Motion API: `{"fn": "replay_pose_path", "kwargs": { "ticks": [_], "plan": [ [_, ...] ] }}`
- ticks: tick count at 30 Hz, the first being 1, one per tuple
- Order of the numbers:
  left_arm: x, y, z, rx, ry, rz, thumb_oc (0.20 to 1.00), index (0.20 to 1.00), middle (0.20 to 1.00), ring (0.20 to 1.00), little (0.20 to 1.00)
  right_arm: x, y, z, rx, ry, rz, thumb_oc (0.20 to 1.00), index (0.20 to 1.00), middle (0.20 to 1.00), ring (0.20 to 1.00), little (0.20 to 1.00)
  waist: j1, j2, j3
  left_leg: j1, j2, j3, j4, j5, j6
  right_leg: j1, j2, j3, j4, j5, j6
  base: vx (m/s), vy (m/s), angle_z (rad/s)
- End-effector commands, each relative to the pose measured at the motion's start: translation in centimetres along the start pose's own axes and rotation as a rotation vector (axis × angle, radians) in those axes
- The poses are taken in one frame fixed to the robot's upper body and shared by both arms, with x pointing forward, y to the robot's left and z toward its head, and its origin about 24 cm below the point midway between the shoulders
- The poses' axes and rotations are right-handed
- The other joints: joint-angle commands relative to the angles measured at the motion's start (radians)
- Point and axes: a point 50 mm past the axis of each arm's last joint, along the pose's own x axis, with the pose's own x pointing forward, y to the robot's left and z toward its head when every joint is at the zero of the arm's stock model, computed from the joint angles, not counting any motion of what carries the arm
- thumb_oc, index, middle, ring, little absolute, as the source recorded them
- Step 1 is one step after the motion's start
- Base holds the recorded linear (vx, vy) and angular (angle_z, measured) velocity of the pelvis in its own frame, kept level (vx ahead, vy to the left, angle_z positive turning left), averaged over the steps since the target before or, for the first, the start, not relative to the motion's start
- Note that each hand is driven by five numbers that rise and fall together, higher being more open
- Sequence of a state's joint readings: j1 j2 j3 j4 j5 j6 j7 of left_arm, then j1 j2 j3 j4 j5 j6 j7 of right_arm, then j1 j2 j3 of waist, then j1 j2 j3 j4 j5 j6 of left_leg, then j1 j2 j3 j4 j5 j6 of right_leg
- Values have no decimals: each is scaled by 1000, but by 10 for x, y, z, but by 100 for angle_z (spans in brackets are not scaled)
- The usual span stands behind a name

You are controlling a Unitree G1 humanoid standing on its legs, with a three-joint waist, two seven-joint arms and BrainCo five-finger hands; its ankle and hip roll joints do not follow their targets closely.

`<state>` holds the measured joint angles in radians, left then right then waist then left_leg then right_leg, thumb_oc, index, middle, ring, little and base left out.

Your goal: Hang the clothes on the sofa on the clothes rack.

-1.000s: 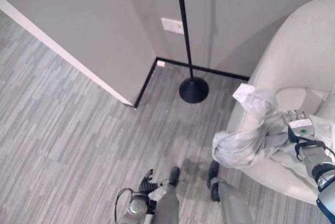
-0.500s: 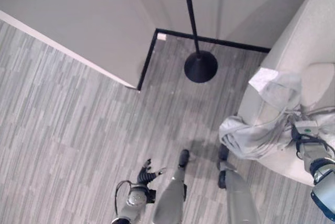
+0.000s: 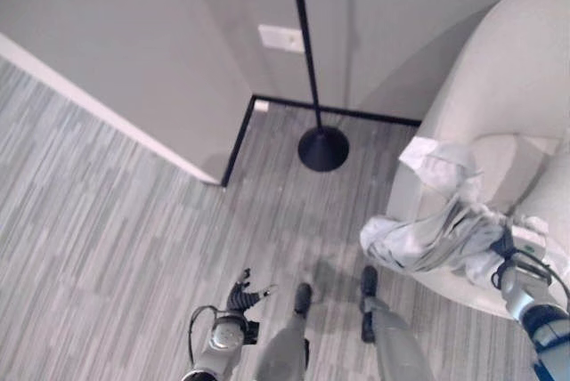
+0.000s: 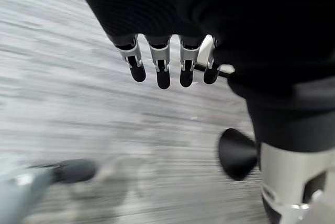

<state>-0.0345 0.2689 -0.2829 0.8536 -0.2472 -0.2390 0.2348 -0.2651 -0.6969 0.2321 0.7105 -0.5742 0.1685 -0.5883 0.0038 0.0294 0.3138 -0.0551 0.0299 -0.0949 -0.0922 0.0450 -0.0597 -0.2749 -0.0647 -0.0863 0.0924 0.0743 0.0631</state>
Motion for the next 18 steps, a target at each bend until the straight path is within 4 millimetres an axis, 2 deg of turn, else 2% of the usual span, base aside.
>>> {"fn": "replay_pose_path", "kwargs": {
  "ticks": [1, 3, 4, 5, 7, 11, 12, 14, 16, 18],
  "plan": [
    [-4, 9, -6, 98, -13, 2, 1000, 1000, 1000, 1000, 1000, 8, -32, -34, -148, 73, -197, 200, 200, 200, 200, 200, -21, -38, -112, 6, -21, 11, 5, -69, 19, 14, -51, 36, 54, -25, 54, 66, 122, -30],
    [-4, 9, -4, 111, -26, -5, 1000, 1000, 1000, 1000, 1000, 10, -52, -43, -139, 103, -297, 200, 200, 200, 200, 200, -29, -39, -140, 36, -28, 16, 5, -81, 28, 43, -56, 39, 49, -22, 60, 46, 99, -17],
    [-4, 9, -4, 113, -26, -7, 1000, 1000, 1000, 1000, 1000, 9, -52, -44, -141, 105, -296, 200, 200, 200, 200, 200, -27, -39, -138, 39, -28, 16, 5, -82, 29, 47, -56, 39, 47, -22, 60, 53, 116, -13],
    [-4, 9, -2, 110, -35, -15, 1000, 1000, 1000, 1000, 1000, 9, -69, -48, -147, 109, -368, 200, 200, 200, 200, 200, -30, -38, -160, 65, -35, 18, 5, -92, 38, 70, -64, 41, 48, -22, 65, 47, 117, -16],
    [-4, 9, -2, 108, -35, -20, 1000, 1000, 1000, 1000, 1000, 10, -76, -50, -156, 114, -399, 200, 200, 200, 200, 200, -31, -38, -170, 77, -39, 20, 5, -98, 42, 79, -67, 43, 51, -22, 69, 27, 101, -11],
    [-5, 8, 3, 93, -53, -34, 1000, 1000, 1000, 1000, 1000, 14, -112, -45, -183, 85, -551, 200, 200, 200, 200, 200, -34, -40, -206, 121, -59, 24, 5, -116, 62, 102, -84, 45, 70, -19, 85, -14, 133, -11],
    [-5, 8, 4, 107, -59, -43, 1000, 1000, 1000, 1000, 1000, 15, -131, -40, -187, 63, -633, 200, 200, 200, 200, 200, -34, -44, -222, 141, -68, 28, 5, -124, 71, 113, -92, 46, 79, -15, 91, -17, 147, -6],
    [-5, 6, 8, 110, -76, -54, 1000, 1000, 1000, 1000, 1000, 16, -149, -35, -177, 48, -710, 200, 200, 200, 200, 200, -31, -49, -236, 159, -77, 30, 5, -130, 80, 124, -99, 49, 84, -11, 97, -21, 114, -9],
    [-5, 5, 11, 116, -87, -60, 1000, 1000, 1000, 1000, 1000, 16, -156, -31, -177, 37, -738, 200, 200, 200, 200, 200, -29, -53, -240, 169, -83, 32, 5, -134, 85, 130, -101, 53, 85, -9, 100, -11, 64, -2],
    [-4, 5, 16, 117, -108, -62, 1000, 1000, 1000, 1000, 1000, 18, -176, -24, -182, 11, -817, 200, 200, 200, 200, 200, -25, -60, -252, 183, -90, 40, 5, -138, 91, 141, -106, 55, 85, -3, 105, -24, 94, -1]
  ]
}}
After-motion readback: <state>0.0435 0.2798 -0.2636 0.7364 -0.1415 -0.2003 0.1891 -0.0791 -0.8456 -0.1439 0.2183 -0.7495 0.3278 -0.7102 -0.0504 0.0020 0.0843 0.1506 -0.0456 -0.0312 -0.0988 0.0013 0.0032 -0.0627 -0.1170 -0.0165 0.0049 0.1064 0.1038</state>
